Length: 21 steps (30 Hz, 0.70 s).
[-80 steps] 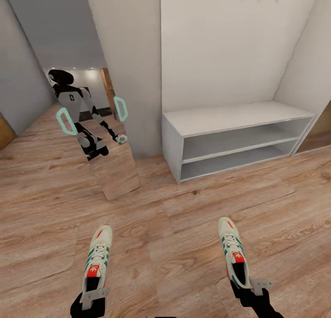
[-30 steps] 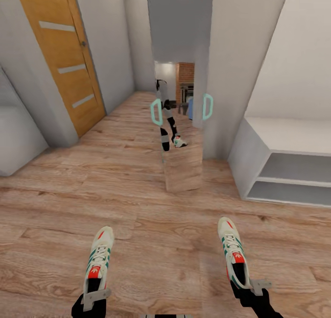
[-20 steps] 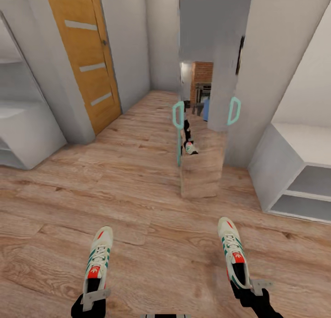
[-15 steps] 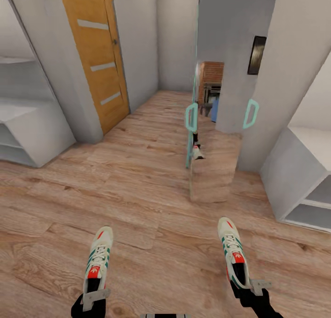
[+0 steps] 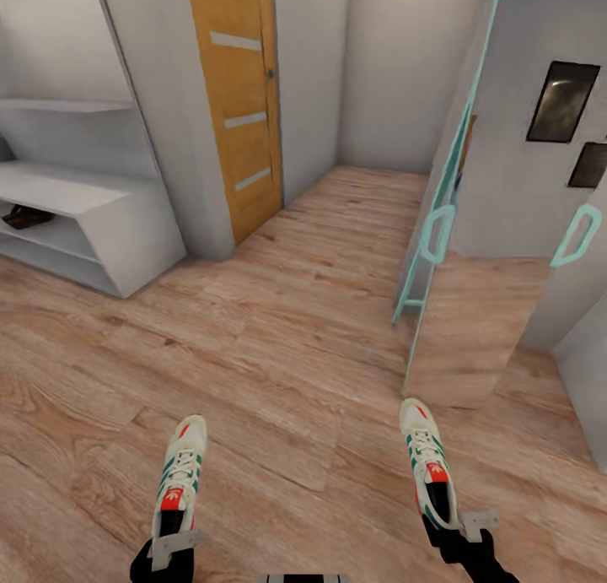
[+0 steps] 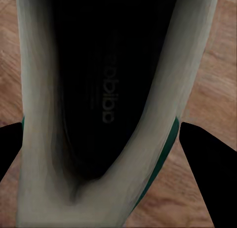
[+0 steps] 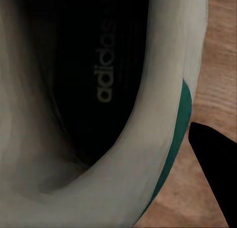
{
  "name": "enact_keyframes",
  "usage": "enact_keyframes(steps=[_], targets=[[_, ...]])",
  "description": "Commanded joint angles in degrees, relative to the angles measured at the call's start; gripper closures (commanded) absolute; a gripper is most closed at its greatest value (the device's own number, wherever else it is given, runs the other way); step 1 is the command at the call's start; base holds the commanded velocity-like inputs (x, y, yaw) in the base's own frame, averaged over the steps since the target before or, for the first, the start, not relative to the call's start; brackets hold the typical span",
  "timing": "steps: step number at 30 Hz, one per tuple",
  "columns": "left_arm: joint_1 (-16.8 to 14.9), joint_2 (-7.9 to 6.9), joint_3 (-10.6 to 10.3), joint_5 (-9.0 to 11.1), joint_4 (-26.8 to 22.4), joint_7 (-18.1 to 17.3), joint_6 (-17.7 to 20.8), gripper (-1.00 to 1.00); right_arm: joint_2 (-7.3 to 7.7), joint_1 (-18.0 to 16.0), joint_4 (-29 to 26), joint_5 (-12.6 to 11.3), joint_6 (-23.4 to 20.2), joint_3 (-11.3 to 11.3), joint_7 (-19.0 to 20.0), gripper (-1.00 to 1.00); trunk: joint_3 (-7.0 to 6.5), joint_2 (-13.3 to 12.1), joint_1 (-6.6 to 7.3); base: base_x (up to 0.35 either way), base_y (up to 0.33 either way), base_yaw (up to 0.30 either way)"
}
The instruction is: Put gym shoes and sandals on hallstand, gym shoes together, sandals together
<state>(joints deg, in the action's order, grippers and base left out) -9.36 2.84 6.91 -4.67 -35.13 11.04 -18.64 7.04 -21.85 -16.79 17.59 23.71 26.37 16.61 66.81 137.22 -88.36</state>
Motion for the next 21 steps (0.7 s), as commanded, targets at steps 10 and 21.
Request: enact_keyframes(steps=[10,21], targets=[[-0.05,0.07,0.21,-0.52,0.06,0.12,-0.17,1.0,-0.01,-0.03,0.0,0.34,0.2,0.45,0.35,1.0,0.28,0.01,-0.02,0.281,0.214,0.282],[-0.05,0.06,0.35,-0.52,0.06,0.12,-0.17,1.0,-0.01,-0.03,0.09,0.34,0.2,0.44,0.35,1.0,0.3,0.01,-0.02,0.28,0.215,0.282]])
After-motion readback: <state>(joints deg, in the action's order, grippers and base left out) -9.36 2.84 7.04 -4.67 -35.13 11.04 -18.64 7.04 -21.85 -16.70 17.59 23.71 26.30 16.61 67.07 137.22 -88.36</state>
